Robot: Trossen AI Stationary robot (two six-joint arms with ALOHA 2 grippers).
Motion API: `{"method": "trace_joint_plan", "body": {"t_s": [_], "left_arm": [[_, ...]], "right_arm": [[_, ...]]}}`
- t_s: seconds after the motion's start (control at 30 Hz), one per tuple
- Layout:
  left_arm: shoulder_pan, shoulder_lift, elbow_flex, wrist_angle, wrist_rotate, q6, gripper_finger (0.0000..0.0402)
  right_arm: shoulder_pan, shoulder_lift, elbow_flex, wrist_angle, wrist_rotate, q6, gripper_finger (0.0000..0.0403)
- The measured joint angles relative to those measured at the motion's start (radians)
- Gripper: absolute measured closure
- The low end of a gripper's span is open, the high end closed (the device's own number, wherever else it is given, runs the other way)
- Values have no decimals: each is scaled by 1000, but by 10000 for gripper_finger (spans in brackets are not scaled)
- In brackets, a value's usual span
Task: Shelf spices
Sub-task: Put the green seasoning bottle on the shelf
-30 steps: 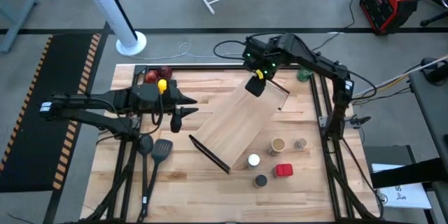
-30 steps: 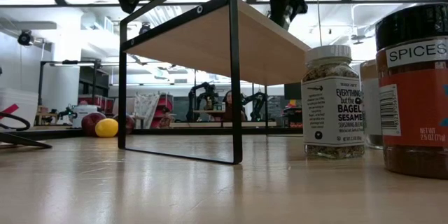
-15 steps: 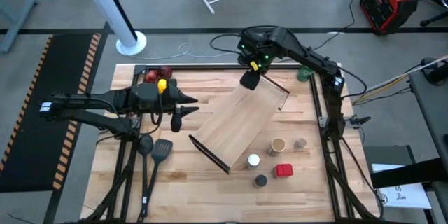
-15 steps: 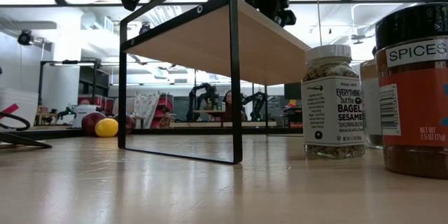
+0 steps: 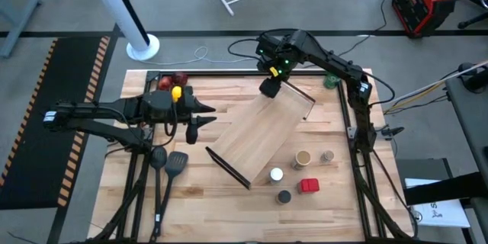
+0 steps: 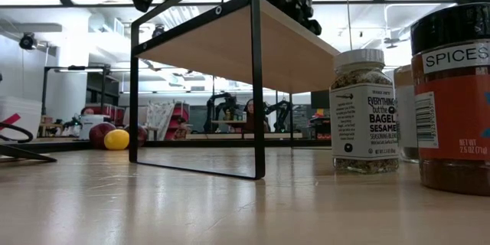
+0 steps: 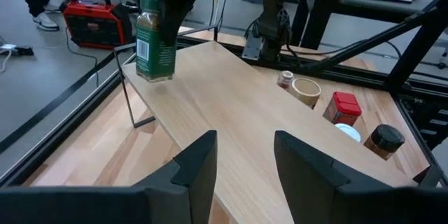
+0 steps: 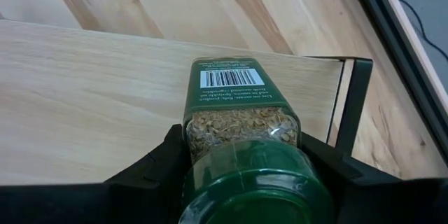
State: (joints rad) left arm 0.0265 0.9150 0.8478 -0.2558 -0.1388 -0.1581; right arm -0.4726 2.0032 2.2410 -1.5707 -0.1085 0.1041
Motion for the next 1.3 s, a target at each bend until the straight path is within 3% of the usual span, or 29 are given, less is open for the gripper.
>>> {"method": "trace_joint_plan", "body": {"t_s": [0.17, 1.2, 1.3], "left_arm": [[0, 0, 0, -13, 0, -5, 277], [0, 0, 0, -70, 1, -42, 274], [-1, 0, 0, -71, 4, -43, 270]], "right_arm": [[-2, 0, 0, 0, 6, -1, 210], [-16, -41, -115, 5, 36, -24, 225], [-14, -41, -116, 3, 59, -33, 209]]}}
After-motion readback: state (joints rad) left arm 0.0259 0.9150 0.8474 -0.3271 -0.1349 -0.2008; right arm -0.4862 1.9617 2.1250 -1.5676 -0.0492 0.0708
